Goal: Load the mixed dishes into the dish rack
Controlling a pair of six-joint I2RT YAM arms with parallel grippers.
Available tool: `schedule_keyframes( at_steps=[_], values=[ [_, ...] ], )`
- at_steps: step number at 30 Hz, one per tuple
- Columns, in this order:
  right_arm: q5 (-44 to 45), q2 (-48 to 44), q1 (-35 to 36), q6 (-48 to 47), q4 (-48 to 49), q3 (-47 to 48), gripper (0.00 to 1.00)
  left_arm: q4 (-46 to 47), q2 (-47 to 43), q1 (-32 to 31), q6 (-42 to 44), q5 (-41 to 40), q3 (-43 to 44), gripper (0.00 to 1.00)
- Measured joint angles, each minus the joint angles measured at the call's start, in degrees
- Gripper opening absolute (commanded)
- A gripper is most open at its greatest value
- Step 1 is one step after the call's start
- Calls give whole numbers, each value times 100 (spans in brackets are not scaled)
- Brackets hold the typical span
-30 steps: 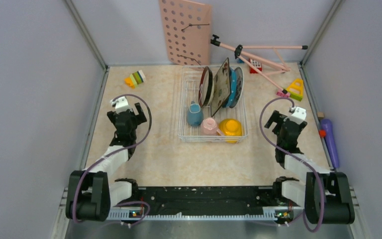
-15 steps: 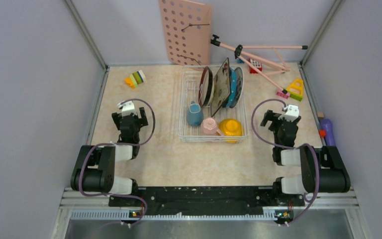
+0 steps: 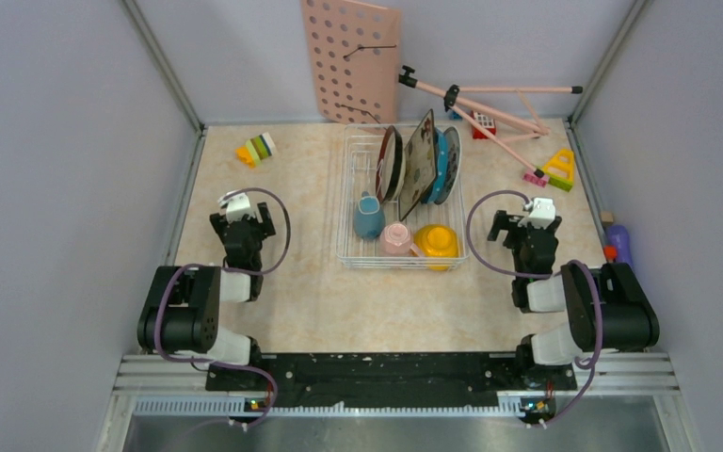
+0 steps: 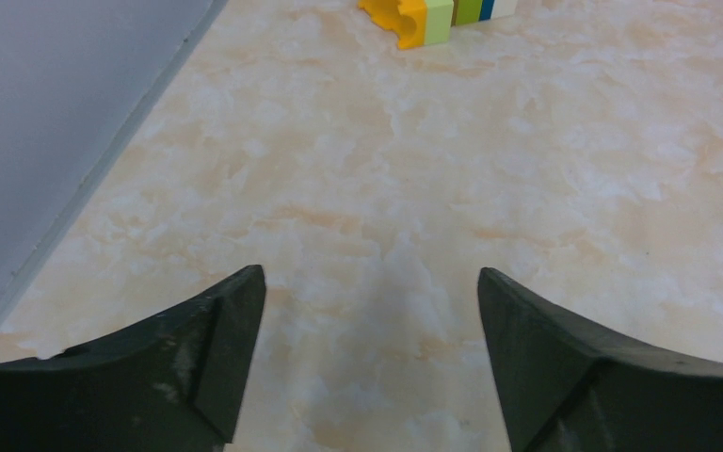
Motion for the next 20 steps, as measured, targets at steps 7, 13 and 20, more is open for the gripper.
schedule_keyframes(
  at_steps=[7,13,20],
  values=[
    [0,0,0,-4,0,0,99,299,92,0,7,94,-120,99],
    [0,0,0,-37,0,0,99,413,94,0,7,131,-120,99],
    [0,0,0,-39,0,0,99,420,94,0,7,133,-120,99]
  ],
)
